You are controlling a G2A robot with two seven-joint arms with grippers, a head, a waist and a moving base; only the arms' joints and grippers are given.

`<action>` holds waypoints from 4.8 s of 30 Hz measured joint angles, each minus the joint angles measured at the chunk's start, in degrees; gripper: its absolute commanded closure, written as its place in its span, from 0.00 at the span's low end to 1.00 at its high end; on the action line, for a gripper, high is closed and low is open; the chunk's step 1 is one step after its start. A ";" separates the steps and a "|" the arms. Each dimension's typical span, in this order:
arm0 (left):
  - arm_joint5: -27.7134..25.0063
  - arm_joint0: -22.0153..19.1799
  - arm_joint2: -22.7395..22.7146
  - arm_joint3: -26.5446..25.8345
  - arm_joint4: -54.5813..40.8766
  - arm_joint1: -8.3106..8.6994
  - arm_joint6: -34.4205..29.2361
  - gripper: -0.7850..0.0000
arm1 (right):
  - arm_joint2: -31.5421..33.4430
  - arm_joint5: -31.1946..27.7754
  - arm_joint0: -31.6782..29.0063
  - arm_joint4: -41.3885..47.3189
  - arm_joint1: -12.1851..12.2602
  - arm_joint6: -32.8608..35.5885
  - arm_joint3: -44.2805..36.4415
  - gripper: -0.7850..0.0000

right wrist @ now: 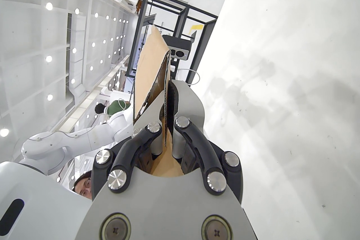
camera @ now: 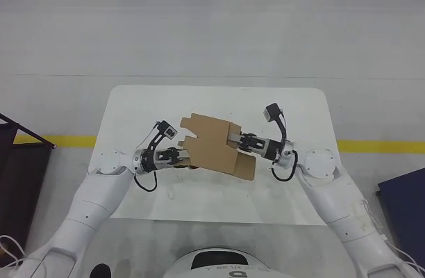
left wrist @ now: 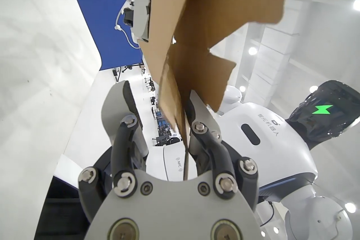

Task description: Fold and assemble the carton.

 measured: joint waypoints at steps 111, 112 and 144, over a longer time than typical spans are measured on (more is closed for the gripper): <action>-5.36 -1.25 5.42 -1.98 -8.30 4.07 5.36 1.00 | 6.80 1.42 -6.63 3.35 1.60 -11.42 -11.06 0.13; -5.43 -1.16 5.18 -2.00 -7.70 3.98 5.42 1.00 | 7.44 0.85 -7.06 4.86 1.65 -11.08 -11.81 0.14; -5.79 -0.03 3.00 -2.13 -0.32 2.72 5.78 1.00 | -1.56 3.47 -3.41 6.24 0.97 0.63 -12.92 0.22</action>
